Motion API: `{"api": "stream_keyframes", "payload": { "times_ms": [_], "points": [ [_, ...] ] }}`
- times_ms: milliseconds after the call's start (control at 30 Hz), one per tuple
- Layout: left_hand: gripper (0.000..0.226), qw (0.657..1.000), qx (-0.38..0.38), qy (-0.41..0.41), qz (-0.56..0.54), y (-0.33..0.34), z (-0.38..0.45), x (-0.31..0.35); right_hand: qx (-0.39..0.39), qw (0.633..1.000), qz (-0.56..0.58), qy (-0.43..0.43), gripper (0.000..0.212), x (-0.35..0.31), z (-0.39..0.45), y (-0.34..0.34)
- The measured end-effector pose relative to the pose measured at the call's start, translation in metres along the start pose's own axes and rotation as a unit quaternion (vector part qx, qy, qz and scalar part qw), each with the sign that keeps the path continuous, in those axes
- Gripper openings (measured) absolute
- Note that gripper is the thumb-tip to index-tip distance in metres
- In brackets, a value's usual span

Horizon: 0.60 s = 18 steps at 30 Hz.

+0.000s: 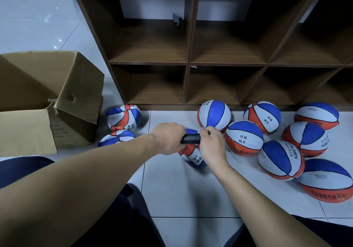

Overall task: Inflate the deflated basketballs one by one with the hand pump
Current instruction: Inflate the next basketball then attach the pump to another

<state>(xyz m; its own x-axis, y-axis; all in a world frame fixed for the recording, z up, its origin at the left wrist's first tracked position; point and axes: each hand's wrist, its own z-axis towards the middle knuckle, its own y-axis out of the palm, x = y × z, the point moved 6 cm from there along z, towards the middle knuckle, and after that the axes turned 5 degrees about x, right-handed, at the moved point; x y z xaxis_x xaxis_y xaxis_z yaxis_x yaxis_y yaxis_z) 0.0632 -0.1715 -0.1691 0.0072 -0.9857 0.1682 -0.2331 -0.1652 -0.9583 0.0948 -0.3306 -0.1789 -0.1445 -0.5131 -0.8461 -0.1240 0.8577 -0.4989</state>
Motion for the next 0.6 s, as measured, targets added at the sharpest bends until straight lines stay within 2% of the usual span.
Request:
{"api": "stream_keyframes", "payload": {
  "times_ms": [267, 433, 600],
  "points": [
    [0.022, 1.0, 0.008, 0.009, -0.005, -0.003, 0.001, -0.004, -0.013, 1.0, -0.002, -0.006, 0.034, 0.001, 0.006, -0.005],
    [0.023, 1.0, -0.001, -0.02, -0.006, -0.006, -0.002, -0.029, 0.039, 0.999, 0.006, -0.014, 0.036, 0.005, 0.022, -0.04],
    [0.023, 0.999, -0.01, -0.044, 0.002, -0.004, -0.002, -0.048, 0.066, 0.997, 0.03, 0.015, 0.033, 0.018, 0.034, -0.059]
  ]
}}
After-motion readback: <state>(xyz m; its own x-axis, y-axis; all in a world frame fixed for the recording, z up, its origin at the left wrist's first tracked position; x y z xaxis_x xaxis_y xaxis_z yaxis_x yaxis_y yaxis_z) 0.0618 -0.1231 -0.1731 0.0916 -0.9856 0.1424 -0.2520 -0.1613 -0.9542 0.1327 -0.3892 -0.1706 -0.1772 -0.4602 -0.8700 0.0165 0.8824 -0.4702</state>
